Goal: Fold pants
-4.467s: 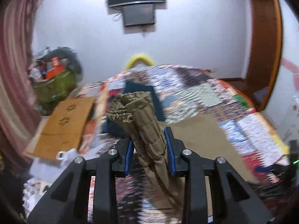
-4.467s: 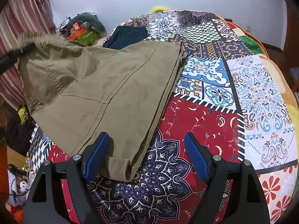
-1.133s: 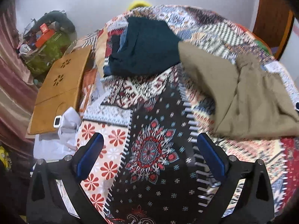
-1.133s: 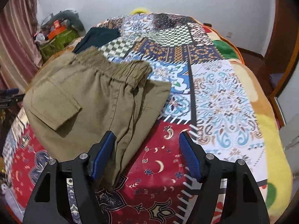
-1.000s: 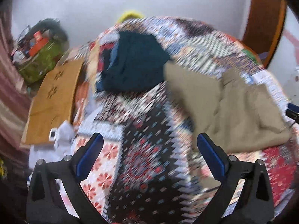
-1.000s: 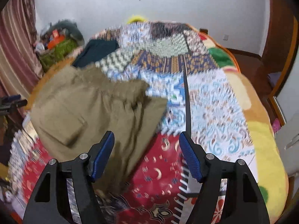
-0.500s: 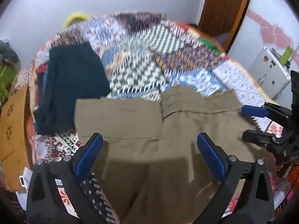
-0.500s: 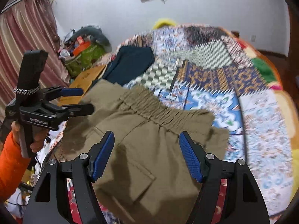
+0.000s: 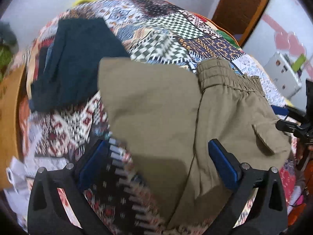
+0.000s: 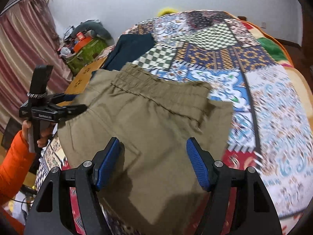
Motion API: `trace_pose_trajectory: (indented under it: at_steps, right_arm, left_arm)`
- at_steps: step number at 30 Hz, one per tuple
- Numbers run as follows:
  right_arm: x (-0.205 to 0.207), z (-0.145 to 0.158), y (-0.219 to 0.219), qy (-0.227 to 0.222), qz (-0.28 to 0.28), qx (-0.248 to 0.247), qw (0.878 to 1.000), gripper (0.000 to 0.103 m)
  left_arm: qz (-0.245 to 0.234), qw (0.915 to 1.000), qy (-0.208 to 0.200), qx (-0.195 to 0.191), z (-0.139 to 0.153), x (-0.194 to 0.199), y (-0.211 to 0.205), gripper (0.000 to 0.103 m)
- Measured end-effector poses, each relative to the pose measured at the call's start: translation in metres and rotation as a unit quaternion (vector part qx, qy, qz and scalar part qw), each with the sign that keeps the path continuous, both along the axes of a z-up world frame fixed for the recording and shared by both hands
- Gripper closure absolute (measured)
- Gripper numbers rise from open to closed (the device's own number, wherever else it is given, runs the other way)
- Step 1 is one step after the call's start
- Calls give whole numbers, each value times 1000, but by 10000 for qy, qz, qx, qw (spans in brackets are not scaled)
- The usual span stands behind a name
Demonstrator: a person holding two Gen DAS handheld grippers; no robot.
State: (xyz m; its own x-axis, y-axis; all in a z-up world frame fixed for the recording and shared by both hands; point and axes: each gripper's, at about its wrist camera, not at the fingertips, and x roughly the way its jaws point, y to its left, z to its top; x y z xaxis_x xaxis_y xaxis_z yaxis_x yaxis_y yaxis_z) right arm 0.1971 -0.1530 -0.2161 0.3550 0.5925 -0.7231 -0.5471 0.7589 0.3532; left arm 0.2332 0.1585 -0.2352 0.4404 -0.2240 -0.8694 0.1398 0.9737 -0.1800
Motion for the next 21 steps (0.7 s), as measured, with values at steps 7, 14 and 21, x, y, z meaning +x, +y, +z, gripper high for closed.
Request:
trace_pose_trajectory:
  at_steps: [7, 14, 21]
  right_arm:
    - [-15, -17, -45, 346, -705, -210, 9967, 34]
    - [-24, -10, -71, 491, -1166, -30, 9920, 33]
    - [-15, 11, -59, 247, -1328, 233, 9906, 22]
  left_arm:
    - [165, 9998, -85, -31, 6, -27, 11, 0]
    - [505, 9984, -143, 193, 28, -40, 19, 0]
    - [804, 9966, -156, 98, 39, -21, 28, 0]
